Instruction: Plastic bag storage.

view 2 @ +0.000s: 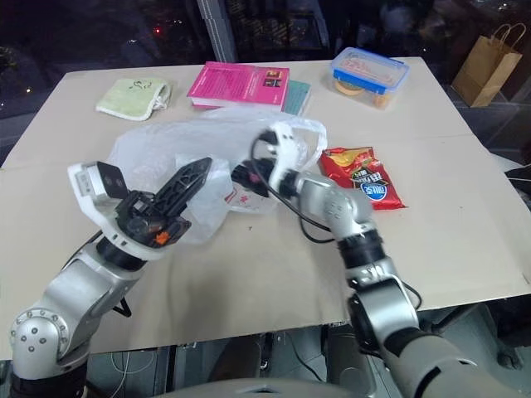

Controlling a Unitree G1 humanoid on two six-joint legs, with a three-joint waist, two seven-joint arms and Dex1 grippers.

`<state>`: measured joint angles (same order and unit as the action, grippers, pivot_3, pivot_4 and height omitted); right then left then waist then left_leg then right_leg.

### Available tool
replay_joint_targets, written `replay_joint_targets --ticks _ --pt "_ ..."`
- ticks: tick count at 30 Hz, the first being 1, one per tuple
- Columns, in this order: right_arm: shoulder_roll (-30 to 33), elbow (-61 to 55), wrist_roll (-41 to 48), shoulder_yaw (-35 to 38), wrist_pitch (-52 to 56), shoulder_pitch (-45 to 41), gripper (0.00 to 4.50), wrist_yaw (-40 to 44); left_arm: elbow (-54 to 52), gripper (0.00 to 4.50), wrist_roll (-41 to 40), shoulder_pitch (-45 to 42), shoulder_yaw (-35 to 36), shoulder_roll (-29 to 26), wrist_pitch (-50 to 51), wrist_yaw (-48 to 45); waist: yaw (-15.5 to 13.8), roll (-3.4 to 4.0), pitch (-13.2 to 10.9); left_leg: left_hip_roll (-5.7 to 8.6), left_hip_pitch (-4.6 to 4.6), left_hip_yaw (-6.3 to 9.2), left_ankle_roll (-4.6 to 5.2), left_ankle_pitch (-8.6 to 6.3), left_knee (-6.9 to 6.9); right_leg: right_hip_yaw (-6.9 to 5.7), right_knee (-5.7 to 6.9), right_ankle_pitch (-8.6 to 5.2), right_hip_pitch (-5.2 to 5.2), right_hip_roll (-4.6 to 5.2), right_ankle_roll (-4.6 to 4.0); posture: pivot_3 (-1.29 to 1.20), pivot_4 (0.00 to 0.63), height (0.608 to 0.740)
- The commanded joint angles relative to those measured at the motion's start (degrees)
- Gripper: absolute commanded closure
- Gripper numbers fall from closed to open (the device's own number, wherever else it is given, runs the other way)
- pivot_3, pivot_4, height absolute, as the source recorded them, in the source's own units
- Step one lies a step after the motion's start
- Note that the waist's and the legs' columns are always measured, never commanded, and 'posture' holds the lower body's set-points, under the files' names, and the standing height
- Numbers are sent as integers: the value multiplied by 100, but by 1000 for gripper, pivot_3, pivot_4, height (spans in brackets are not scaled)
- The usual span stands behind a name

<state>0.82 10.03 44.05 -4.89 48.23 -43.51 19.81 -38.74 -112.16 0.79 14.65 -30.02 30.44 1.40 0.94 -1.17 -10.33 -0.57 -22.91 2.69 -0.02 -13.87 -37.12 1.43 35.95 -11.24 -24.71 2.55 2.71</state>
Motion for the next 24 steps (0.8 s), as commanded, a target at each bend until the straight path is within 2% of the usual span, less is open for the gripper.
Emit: replay_joint_targets --ticks 1,5,7,10,13,14,19,24 --pt "651 -1477 -182 -99 162 246 43 250 168 4500 -84 -230 205 204 120 158 -5 1 -1 0 0 -2 0 0 -3 1 1 0 0 0 0 0 150 740" --pt "1737 -3005 -932 -459 -344 696 43 567 387 4500 -84 -388 347 372 367 211 21 1 -1 -3 4 -1 0 0 -3 1 4 -1 1 -4 2 0 150 740" --pt "2532 -3615 -1672 -784 -723 946 43 749 484 4500 -84 -456 425 431 495 221 1 0 0 -3 4 3 0 0 -3 -1 4 -2 2 -5 1 0 150 740" --pt "3190 -3939 -2397 -1081 -1121 1178 43 877 621 4500 -84 -560 545 495 688 227 -7 -5 3 -1 4 -1 0 0 -6 0 1 -2 4 -2 3 0 150 740" --pt "4813 -4205 -4145 -1333 -2212 2166 43 999 882 4500 -84 -731 684 479 985 144 -74 -8 5 2 2 1 0 0 -10 -2 0 -4 7 0 1 0 150 740" --pt "5133 -4240 -4374 -1258 -2380 2474 43 1016 962 4500 -84 -787 722 471 1094 101 -107 -9 5 10 4 7 0 0 -11 -10 -2 -15 13 8 -4 0 150 740" --pt "5670 -4167 -5153 -989 -2810 3385 43 892 1315 4500 -84 -1035 914 495 1502 15 -33 -16 7 13 11 -9 -1 1 -16 4 -2 -18 16 14 -12 0 150 740" --pt "5394 -3324 -6016 -1124 -3278 3398 43 543 1523 4500 -84 -1180 976 520 1803 -62 -20 -22 10 10 22 -7 0 1 -22 2 2 -18 26 11 -9 0 150 740"
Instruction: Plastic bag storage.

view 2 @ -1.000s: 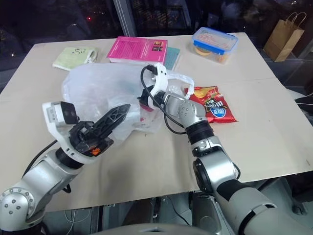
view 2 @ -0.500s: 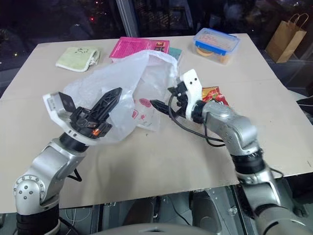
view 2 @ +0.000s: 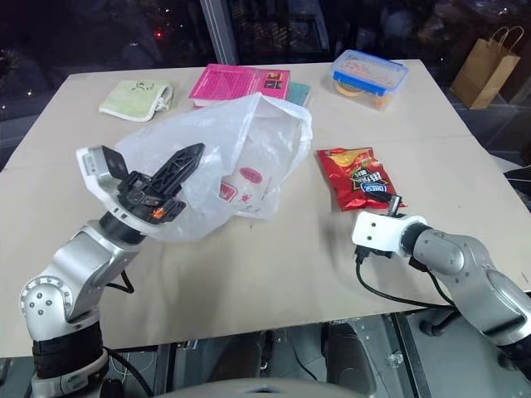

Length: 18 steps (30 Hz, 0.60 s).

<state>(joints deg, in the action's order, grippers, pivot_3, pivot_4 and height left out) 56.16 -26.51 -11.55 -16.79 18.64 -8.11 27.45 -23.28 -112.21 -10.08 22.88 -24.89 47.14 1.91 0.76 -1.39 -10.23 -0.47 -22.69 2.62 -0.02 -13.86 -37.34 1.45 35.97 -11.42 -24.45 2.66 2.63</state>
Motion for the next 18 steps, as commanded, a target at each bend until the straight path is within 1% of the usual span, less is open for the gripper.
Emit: replay_joint_targets --ticks 1,4,6,7,9,11,12,16,17,18 --pt "-263 550 -667 -15 -447 -236 43 -341 10 4500 -79 -119 165 14 169 -116 -7 0 0 1 0 0 0 0 -3 0 0 1 1 0 -1 0 150 740" --pt "-674 1172 -1065 -128 -651 -533 43 -574 78 4500 -79 -192 208 14 251 -132 -5 -2 1 3 -2 0 0 0 -6 1 1 6 2 2 -6 0 150 740" --pt "-925 1400 -1116 -6 -628 -621 43 -689 83 4500 -79 -215 251 15 279 -127 -6 -4 2 2 -2 3 0 0 -5 0 1 6 2 0 -8 0 150 740" --pt "-1105 1388 -962 176 -510 -610 43 -692 88 4500 -79 -222 276 -5 299 -134 -11 -4 2 2 -3 5 -1 0 -5 0 2 6 2 0 -9 0 150 740" --pt "-1532 1053 -383 707 -86 -457 43 -585 67 4500 -79 -210 332 -21 310 -147 -27 -5 2 3 -4 8 -1 1 -5 -2 1 6 2 1 -9 0 150 740" --pt "-1866 35 883 1564 904 96 43 59 15 4500 -79 -128 354 -70 346 -206 -77 -4 3 5 -12 15 -1 0 -4 -6 0 15 2 3 5 0 150 740" --pt "-1955 -290 1276 1838 1255 267 43 274 15 4500 -79 -106 366 -91 366 -231 -113 -4 2 5 -12 20 0 0 -4 -10 0 18 3 4 11 0 150 740" --pt "-2528 -1613 3321 3360 3574 727 43 618 80 4500 -79 -83 396 -87 414 -279 -155 -3 2 5 -14 22 1 -1 0 -14 -8 17 5 6 11 0 150 740" --pt "-2673 -1811 3750 3618 4116 768 43 622 96 4500 -79 -79 388 -91 435 -293 -157 -3 2 5 -10 22 1 -1 0 -16 -8 11 9 6 1 0 150 740" --pt "-2967 -1928 4178 3917 4694 689 43 510 112 4500 -79 -82 380 -88 448 -299 -156 -4 3 5 -1 26 1 -1 -1 -21 -8 4 19 6 -10 0 150 740"
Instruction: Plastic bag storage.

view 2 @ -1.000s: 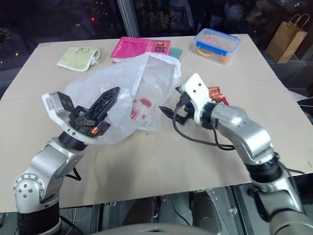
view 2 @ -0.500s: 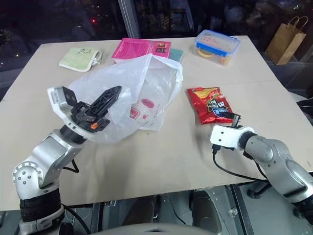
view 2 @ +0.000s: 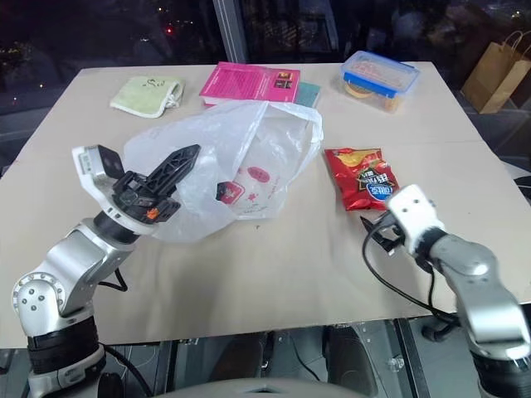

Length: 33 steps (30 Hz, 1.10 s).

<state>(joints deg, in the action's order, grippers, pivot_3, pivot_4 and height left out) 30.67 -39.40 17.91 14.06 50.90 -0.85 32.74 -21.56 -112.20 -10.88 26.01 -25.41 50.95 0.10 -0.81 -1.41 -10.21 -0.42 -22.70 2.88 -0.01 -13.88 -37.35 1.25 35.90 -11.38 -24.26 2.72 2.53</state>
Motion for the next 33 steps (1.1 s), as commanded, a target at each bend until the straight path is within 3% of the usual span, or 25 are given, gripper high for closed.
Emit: replay_joint_targets --ticks 1,4,9,11,22,26,33 --pt "-929 -641 1488 1249 2246 -352 43 -239 -43 4500 -80 -13 60 -33 78 -121 7 -4 2 -2 8 0 0 0 0 -2 0 0 6 0 0 0 150 740" --pt "-2484 -312 1635 2460 3867 -1497 43 -844 13 4500 -80 -57 52 -31 116 -128 76 -1 4 -18 23 -4 0 0 -6 -4 4 -1 12 -15 7 0 150 740" --pt "-4057 338 2027 3861 4160 -2618 43 -1903 27 4500 -80 -88 97 -40 161 -120 89 12 6 -21 33 11 -1 3 -7 -10 15 4 19 -25 3 0 150 740" --pt "-4404 681 2116 4398 4160 -2994 43 -2356 -3 4500 -80 -71 131 -47 165 -126 98 20 4 -16 25 4 -2 3 -6 -1 12 14 13 -22 -11 0 150 740" --pt "-4795 1383 3027 5229 4160 -3516 43 -3875 -218 4500 -80 53 87 -62 127 -129 201 28 4 -7 10 -2 -1 2 19 2 0 11 -2 -10 -12 0 150 740" --pt "-4946 1232 3858 5438 4160 -3540 43 -4354 -189 4500 -80 8 137 -67 98 -107 182 28 4 -7 11 -1 -1 2 15 2 2 11 0 -9 -11 0 150 740" --pt "-5027 2195 4282 4659 3442 -3387 43 -4932 -230 4500 -80 -25 22 -8 52 -46 217 28 4 -7 11 -4 -1 2 14 5 2 7 -1 -9 -5 0 150 740"
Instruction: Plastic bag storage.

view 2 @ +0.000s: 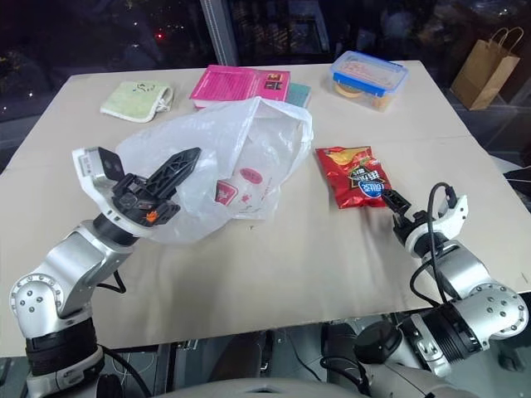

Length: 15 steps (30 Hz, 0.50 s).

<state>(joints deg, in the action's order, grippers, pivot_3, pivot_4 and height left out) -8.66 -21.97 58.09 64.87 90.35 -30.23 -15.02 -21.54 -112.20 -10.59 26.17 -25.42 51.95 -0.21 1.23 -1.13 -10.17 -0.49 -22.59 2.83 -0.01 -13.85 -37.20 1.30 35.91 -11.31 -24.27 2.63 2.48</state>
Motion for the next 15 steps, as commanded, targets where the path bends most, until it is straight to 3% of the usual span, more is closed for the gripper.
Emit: replay_joint_targets --ticks 1,8,15 --pt "-1023 651 310 -593 -666 -412 43 -182 -242 4500 -80 -63 -3 0 -59 4 37 0 0 0 1 0 0 0 0 1 0 1 0 0 -1 0 150 740" --pt "-453 2039 280 -1736 -2054 -262 43 45 -367 4500 -80 -66 -66 73 -161 119 173 -14 9 -10 12 -12 0 0 0 12 0 1 3 -8 0 0 150 740" --pt "98 2644 -119 -2686 -3075 -50 3195 692 -561 4500 -80 30 -102 150 -356 237 260 -13 9 -37 28 -20 0 0 2 28 4 -4 4 -41 9 0 150 740"
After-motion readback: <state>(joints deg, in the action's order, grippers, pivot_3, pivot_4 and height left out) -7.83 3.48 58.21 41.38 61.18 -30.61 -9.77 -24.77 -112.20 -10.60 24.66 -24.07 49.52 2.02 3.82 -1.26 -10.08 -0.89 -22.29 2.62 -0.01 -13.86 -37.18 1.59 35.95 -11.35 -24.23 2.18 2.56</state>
